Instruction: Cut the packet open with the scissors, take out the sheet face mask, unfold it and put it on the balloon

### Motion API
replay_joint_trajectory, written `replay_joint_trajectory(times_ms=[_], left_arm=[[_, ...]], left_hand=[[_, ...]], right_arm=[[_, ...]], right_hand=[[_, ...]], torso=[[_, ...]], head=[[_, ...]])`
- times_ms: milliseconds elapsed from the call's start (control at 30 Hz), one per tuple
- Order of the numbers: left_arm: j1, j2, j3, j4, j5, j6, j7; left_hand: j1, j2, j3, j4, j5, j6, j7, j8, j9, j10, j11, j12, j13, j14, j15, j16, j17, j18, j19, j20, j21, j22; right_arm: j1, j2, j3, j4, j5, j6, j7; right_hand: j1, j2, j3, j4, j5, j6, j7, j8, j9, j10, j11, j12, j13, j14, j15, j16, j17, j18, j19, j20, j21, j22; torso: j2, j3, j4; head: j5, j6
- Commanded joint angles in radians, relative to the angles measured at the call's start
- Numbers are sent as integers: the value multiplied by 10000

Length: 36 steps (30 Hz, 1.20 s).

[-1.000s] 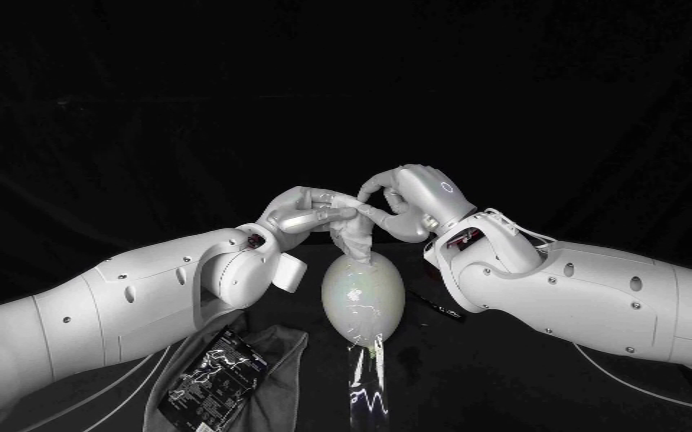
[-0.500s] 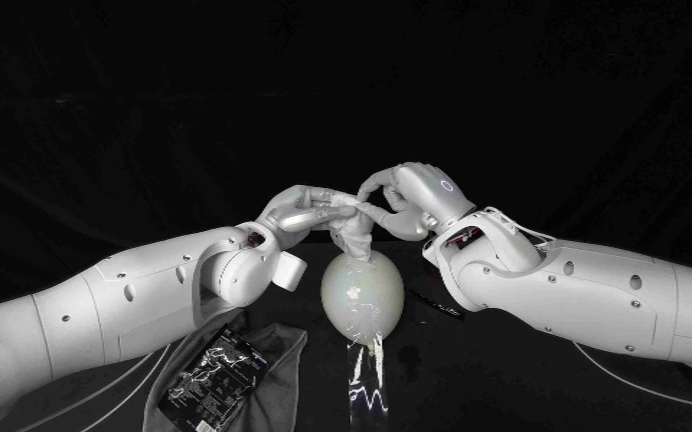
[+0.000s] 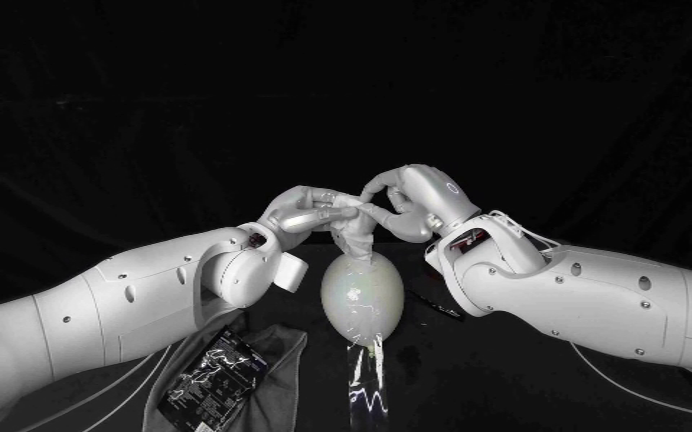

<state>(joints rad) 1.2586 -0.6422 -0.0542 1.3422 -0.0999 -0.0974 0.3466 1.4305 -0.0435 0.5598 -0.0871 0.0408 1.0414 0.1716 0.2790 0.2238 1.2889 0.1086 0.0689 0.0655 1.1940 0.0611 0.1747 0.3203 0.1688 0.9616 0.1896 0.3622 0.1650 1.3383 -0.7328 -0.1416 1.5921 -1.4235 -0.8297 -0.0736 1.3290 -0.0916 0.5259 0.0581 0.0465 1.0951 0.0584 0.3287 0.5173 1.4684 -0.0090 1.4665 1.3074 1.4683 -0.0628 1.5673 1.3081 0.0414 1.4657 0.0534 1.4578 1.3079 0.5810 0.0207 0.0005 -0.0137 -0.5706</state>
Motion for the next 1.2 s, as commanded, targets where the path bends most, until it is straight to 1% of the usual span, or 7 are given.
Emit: replay_joint_trajectory(times_ms=[33,300,567,733,1200], left_arm=[[15,10,13,-8,-62,-62,-20],[15,7,6,-21,-187,-83,-75],[15,7,0,-17,-348,-89,-130],[15,8,-3,-24,-386,-98,-160],[11,17,-15,-53,-432,-113,-236]], left_hand=[[18,122,-66,8,69,78,21,57,16,159,-55,30,8,53,-7,43,16,162,56,0,-72,-24],[18,122,-66,8,69,78,21,57,16,159,-55,30,8,53,-7,43,16,162,56,0,-72,-24],[32,122,-79,-1,70,81,17,68,27,169,-60,27,7,60,-14,46,25,162,73,-7,-77,-33],[32,122,-79,-1,70,81,17,68,27,169,-60,27,7,60,-14,46,25,162,73,-7,-77,-33],[46,121,-89,-10,70,82,14,78,36,177,-63,24,6,65,-19,48,33,161,86,-13,-83,-41]], right_arm=[[14,-45,17,80,913,62,163],[46,-111,44,144,2048,196,213],[77,-134,69,163,2932,245,307],[109,-156,83,182,3316,305,338],[268,-326,150,340,4015,484,416]], right_hand=[[1,76,64,17,22,89,-24,52,104,638,-72,26,2022,1025,-74,35,2627,-159,470,-75,37,2296],[3,82,73,14,21,86,-25,59,110,631,-73,6,2011,1025,-76,35,2627,-154,460,-79,17,2290],[6,101,98,11,22,71,-24,73,124,625,-75,-12,2001,1025,-81,35,2627,-148,447,-88,-8,2282],[5,105,104,10,22,67,-23,76,127,625,-75,-11,2002,1025,-82,35,2627,-143,435,-90,-31,2275],[9,112,123,0,22,48,-21,85,137,625,-74,-13,2002,1025,-85,35,2627,-139,428,-98,-45,2271]], torso=[[2,-1,1],[4,0,5],[9,0,4],[3,-2,2],[7,-2,7]], head=[[-2,17],[2,30],[-1,12],[4,-2],[-3,11]])
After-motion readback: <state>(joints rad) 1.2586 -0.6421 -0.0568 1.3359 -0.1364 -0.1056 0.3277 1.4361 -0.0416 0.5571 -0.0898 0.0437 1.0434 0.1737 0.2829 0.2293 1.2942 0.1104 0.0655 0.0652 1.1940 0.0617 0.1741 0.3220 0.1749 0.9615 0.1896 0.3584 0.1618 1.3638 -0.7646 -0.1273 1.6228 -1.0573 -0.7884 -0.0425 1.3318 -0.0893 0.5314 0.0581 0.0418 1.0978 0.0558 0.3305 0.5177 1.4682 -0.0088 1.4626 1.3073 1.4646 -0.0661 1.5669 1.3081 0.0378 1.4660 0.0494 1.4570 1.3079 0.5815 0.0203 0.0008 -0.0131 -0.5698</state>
